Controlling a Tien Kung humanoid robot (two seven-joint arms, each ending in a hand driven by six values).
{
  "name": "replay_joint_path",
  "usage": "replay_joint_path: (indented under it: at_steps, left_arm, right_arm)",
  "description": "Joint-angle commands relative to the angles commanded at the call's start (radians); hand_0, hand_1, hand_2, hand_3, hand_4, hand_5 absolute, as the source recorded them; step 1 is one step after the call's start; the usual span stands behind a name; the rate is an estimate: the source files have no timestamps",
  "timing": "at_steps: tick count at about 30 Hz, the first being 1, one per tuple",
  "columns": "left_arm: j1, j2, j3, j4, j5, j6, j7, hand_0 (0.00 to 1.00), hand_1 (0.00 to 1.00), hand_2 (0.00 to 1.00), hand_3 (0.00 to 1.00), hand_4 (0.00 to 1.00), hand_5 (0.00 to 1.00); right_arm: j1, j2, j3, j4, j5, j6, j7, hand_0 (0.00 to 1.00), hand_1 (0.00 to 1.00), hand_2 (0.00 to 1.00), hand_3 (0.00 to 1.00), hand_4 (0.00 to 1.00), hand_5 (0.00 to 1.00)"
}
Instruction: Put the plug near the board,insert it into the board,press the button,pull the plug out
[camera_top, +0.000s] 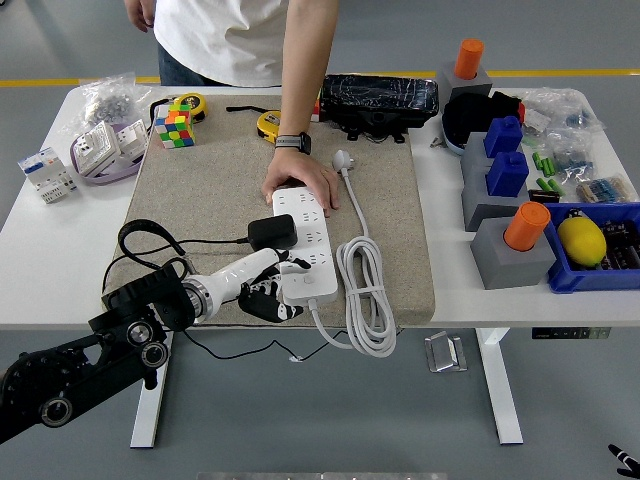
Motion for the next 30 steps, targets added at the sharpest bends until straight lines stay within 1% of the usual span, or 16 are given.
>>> replay_joint_path:
  at_steps: [2, 3, 6, 8, 9, 14, 15, 25, 30]
  left_arm:
    - [-0.001, -0.001, 0.000, 0.004, 0.000, -0.003, 0.003, 0.076, 0.059, 0.142, 0.858, 0.755, 0.106]
    - [-0.001, -0.002, 0.000, 0.005, -0.001, -0.007, 0.005, 0.076, 0.059, 0.140, 0.834, 0.753, 0.109]
    - [0.001, -0.002, -0.001, 0.003, -0.002, -0.016, 0.009, 0.076, 0.059, 0.140, 0.834, 0.753, 0.109]
    - [0.003, 0.001, -0.003, -0.005, -0.004, -0.019, 0.006, 0.076, 0.059, 0.140, 0.834, 0.753, 0.109]
    - [0.005, 0.002, -0.005, -0.011, -0.007, -0.019, 0.004, 0.076, 0.059, 0.140, 0.815, 0.752, 0.111]
    - [0.008, 0.006, -0.013, -0.029, -0.009, -0.024, 0.003, 0.076, 0.059, 0.140, 0.815, 0.752, 0.111]
    - [0.008, 0.005, -0.011, -0.030, -0.011, -0.024, 0.002, 0.075, 0.059, 0.139, 0.792, 0.750, 0.112]
    - [0.003, -0.001, 0.010, 0.011, -0.017, -0.025, 0.003, 0.075, 0.059, 0.139, 0.787, 0.749, 0.113]
    - [0.001, -0.001, 0.015, 0.016, -0.019, -0.030, 0.008, 0.075, 0.058, 0.139, 0.782, 0.746, 0.110]
  right_arm:
    - [0.000, 0.000, 0.000, 0.000, 0.000, 0.000, 0.000, 0.622, 0.669, 0.640, 0.573, 0.981, 0.585]
    - [-0.001, 0.000, 0.000, 0.000, 0.000, 0.000, 0.000, 0.621, 0.669, 0.639, 0.573, 0.982, 0.585]
    - [0.000, -0.001, 0.002, 0.000, -0.001, 0.000, 0.000, 0.621, 0.669, 0.639, 0.573, 0.982, 0.585]
    - [-0.001, -0.001, 0.004, 0.001, -0.001, 0.000, 0.000, 0.621, 0.669, 0.639, 0.573, 0.982, 0.585]
    - [-0.001, -0.001, 0.004, 0.001, -0.001, 0.000, 0.000, 0.621, 0.669, 0.640, 0.572, 0.982, 0.584]
    - [-0.002, 0.000, 0.006, 0.000, -0.001, 0.000, 0.000, 0.621, 0.669, 0.640, 0.572, 0.982, 0.584]
    - [-0.002, 0.000, 0.005, 0.000, -0.001, 0.000, 0.000, 0.621, 0.668, 0.639, 0.573, 0.982, 0.584]
    - [0.000, 0.000, 0.006, 0.004, -0.002, -0.001, 0.001, 0.621, 0.668, 0.640, 0.572, 0.982, 0.585]
    - [-0.001, 0.000, 0.007, 0.004, -0.002, -0.001, 0.001, 0.621, 0.668, 0.640, 0.572, 0.982, 0.585]
